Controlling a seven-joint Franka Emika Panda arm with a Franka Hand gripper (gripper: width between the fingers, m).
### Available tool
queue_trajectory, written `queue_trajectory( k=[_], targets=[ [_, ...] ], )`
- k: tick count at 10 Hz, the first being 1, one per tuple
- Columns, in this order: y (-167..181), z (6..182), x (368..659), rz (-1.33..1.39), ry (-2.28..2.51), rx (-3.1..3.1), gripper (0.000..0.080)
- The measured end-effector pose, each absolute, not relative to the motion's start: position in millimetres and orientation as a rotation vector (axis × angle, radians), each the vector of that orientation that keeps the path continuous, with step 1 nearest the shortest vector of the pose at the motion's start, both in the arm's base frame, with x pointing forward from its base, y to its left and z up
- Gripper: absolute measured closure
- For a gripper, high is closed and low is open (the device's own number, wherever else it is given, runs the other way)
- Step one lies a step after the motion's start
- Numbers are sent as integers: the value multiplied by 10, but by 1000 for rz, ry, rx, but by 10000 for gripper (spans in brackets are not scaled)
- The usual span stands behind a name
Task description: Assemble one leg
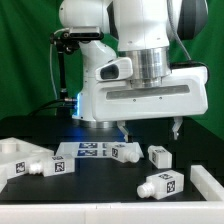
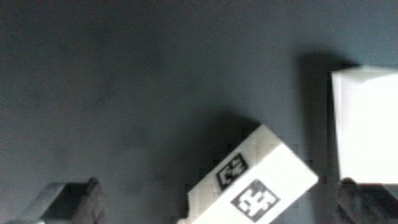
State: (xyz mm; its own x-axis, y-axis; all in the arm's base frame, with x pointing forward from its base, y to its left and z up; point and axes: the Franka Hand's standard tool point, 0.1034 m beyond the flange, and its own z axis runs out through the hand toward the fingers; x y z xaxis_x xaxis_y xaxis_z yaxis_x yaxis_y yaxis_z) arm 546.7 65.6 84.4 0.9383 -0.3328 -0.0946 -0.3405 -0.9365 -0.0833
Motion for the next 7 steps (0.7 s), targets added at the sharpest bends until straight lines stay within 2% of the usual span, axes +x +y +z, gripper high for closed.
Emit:
queue_trajectory(
  k=[2, 3, 7],
  targets=[
    [729, 737, 5871, 172, 934, -2883, 150],
    [675, 669, 5892, 147, 913, -2872, 150],
    [704, 684, 5887, 148, 903, -2876, 150]
  ],
)
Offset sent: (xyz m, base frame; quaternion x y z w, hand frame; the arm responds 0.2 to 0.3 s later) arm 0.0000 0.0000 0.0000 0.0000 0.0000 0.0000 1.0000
